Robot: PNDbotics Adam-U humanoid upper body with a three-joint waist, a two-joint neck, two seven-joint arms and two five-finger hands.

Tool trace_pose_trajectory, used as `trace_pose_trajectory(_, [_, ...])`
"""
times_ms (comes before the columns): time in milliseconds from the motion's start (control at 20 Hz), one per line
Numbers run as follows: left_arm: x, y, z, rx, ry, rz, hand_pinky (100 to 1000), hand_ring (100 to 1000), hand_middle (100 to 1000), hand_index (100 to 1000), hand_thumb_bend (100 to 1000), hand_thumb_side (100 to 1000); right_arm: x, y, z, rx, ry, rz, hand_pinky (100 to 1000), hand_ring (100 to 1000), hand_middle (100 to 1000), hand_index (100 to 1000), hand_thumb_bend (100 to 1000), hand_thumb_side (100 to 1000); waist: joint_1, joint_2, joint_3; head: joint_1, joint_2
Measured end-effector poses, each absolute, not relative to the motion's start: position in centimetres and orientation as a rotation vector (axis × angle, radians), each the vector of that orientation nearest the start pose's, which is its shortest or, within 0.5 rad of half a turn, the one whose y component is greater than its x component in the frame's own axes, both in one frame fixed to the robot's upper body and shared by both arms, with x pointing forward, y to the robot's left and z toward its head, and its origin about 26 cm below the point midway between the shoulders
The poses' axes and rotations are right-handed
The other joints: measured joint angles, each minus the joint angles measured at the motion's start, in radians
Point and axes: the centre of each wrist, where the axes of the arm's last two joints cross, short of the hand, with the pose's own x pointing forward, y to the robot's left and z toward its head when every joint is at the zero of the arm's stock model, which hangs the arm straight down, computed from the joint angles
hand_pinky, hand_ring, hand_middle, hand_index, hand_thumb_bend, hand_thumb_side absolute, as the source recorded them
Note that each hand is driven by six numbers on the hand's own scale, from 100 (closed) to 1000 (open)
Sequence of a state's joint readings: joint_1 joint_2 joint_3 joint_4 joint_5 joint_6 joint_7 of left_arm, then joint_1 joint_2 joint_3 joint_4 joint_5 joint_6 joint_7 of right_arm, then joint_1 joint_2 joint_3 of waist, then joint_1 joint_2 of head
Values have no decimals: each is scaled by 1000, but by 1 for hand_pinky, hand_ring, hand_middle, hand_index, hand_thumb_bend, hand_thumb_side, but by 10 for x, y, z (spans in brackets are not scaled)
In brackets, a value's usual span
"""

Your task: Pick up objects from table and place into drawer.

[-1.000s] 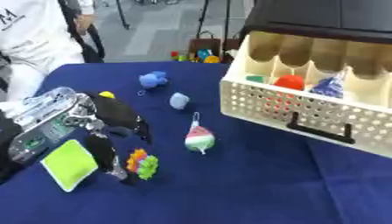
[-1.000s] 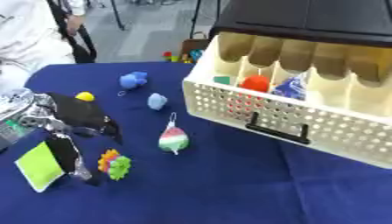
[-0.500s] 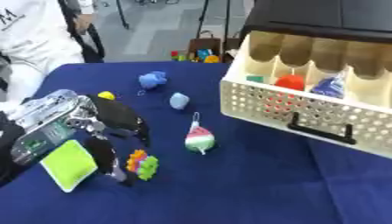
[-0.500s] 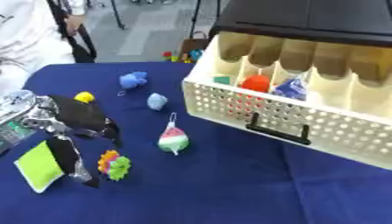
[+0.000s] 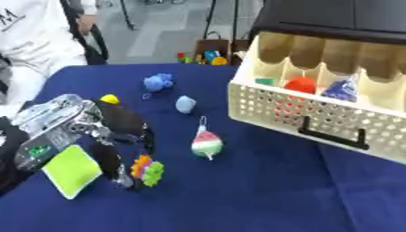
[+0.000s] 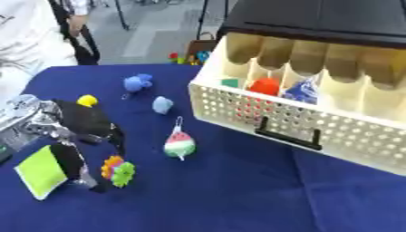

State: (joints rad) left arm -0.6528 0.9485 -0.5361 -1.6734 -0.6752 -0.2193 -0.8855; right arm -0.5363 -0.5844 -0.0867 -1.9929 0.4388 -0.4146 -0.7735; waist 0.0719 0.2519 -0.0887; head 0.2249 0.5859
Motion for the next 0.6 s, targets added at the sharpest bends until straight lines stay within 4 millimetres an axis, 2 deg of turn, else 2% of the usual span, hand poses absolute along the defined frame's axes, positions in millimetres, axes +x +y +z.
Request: trace_pose_trajectory(600, [365, 288, 209, 685, -802, -2283, 574, 753, 710, 852, 521, 703, 302, -291, 305, 877, 2845, 99, 550, 604, 609, 718, 100, 778, -3, 3, -1, 3, -16])
